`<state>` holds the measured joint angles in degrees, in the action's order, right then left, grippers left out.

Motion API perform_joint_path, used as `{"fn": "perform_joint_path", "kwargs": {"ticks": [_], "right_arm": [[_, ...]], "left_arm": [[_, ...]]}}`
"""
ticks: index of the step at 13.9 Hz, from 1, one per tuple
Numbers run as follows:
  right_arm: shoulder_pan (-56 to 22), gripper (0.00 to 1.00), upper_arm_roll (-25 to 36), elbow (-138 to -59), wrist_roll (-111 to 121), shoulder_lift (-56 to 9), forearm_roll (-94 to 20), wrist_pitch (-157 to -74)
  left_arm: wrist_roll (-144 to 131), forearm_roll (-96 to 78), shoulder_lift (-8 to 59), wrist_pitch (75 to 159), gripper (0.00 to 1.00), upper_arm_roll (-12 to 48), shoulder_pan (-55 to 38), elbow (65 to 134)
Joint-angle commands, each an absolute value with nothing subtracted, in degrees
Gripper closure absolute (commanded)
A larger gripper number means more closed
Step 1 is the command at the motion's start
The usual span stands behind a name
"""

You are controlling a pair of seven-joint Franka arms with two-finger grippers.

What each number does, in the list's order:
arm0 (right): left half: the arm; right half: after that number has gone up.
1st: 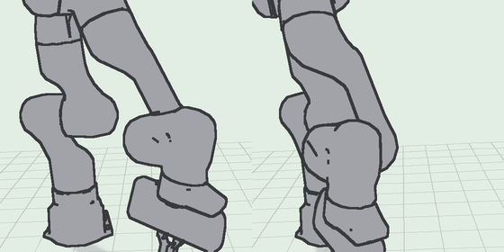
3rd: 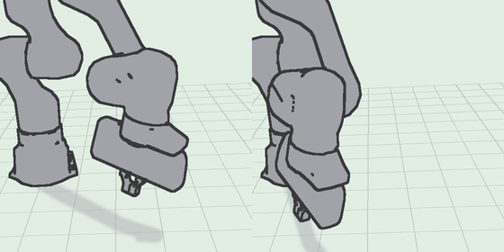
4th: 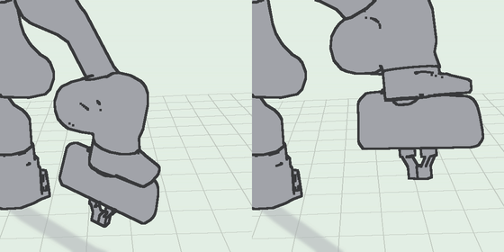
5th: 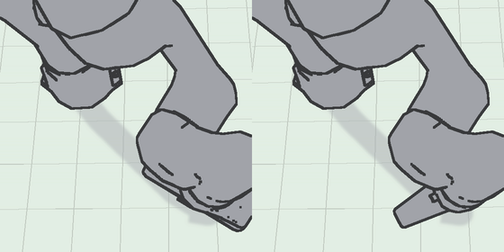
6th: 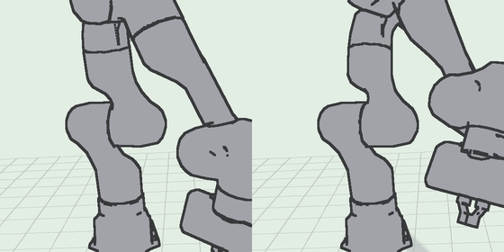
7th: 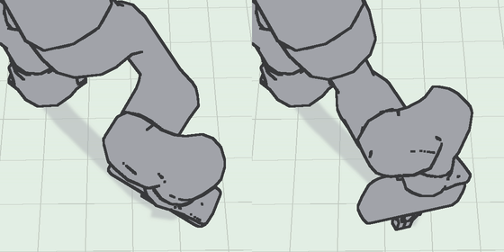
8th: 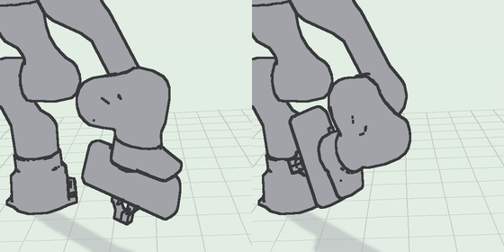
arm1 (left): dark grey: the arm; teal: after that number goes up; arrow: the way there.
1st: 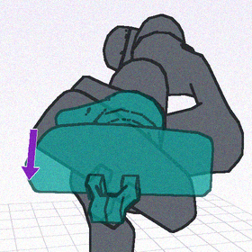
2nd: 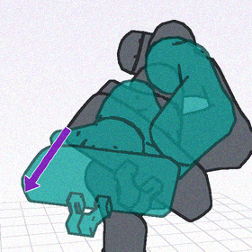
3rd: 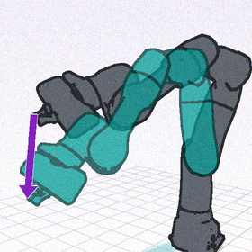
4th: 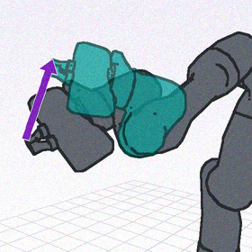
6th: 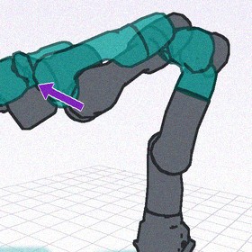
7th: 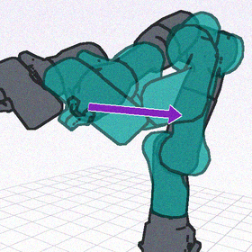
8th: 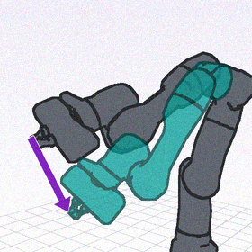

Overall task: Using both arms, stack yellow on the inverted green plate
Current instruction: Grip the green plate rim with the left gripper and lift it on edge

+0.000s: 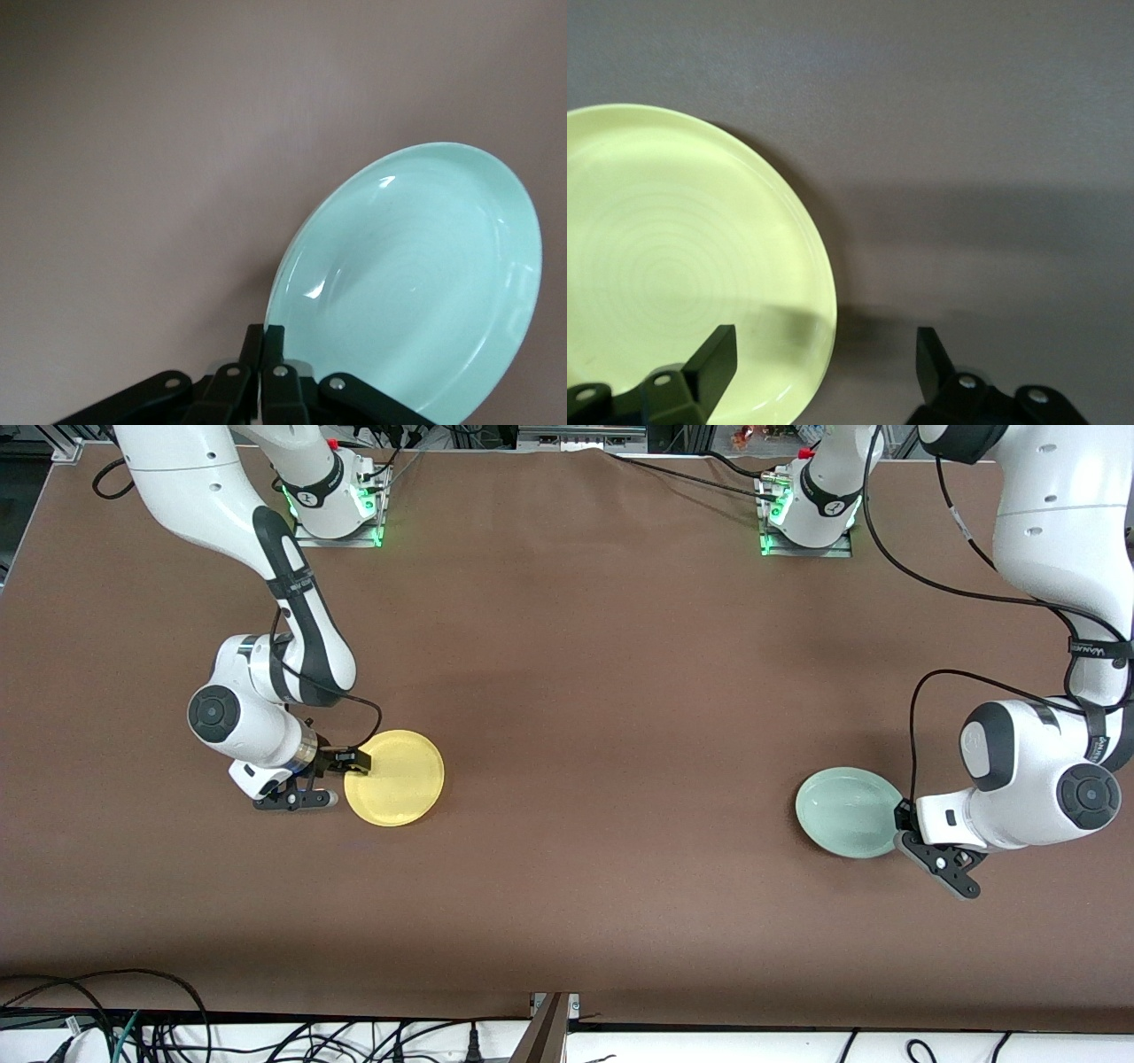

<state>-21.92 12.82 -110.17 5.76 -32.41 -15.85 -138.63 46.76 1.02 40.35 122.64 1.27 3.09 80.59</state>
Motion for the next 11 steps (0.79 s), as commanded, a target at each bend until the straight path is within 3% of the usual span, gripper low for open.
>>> {"fn": "perform_joint_path", "kwargs": {"ticks": [1, 5, 9, 11], "right_arm": [[-21.62, 0.18, 12.66, -108.99, 9.66, -33.57, -17.40, -139.13], [-21.53, 0.27, 12.74, -108.46, 12.48, -33.75, -17.31, -138.78], [-21.53, 0.65, 12.74, -108.37, 12.48, -33.75, -17.31, -138.69], [-21.53, 0.73, 12.74, -108.37, 12.48, -33.75, -17.31, -138.69]], "left_arm": [[44.93, 8.49, 38.94, 121.82, 1.00, 0.18, -2.71, 78.57], [33.25, 25.28, 36.74, 118.67, 1.00, 0.18, -10.44, 78.57], [18.78, 43.37, 36.83, 106.30, 1.00, 0.18, -21.94, 78.57], [12.94, 53.83, 37.53, 97.60, 1.00, 0.35, -28.97, 79.01]]}}
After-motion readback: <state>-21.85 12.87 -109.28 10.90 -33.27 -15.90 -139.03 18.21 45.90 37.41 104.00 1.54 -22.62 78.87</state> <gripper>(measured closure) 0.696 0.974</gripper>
